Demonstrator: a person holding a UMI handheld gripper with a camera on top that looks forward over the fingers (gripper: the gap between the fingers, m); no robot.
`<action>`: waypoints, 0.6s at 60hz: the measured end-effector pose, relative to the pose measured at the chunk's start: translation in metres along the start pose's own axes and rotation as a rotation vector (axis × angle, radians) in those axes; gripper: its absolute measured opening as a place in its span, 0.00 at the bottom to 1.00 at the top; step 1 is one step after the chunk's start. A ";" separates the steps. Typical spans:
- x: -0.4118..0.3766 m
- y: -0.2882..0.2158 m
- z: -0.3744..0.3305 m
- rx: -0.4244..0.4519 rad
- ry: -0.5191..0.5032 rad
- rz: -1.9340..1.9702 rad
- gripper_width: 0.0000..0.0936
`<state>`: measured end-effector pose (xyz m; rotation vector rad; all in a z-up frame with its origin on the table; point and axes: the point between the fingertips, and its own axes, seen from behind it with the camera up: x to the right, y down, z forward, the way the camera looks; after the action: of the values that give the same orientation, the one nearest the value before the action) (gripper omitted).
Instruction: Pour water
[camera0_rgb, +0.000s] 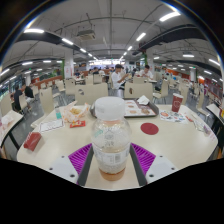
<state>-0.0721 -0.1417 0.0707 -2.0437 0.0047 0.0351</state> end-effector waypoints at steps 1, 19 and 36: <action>0.000 0.000 0.002 0.000 0.000 0.001 0.72; 0.005 -0.016 0.005 -0.007 0.054 -0.012 0.45; 0.075 -0.118 -0.004 0.050 0.258 -0.312 0.45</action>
<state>0.0046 -0.0903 0.1751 -1.9648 -0.1505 -0.4192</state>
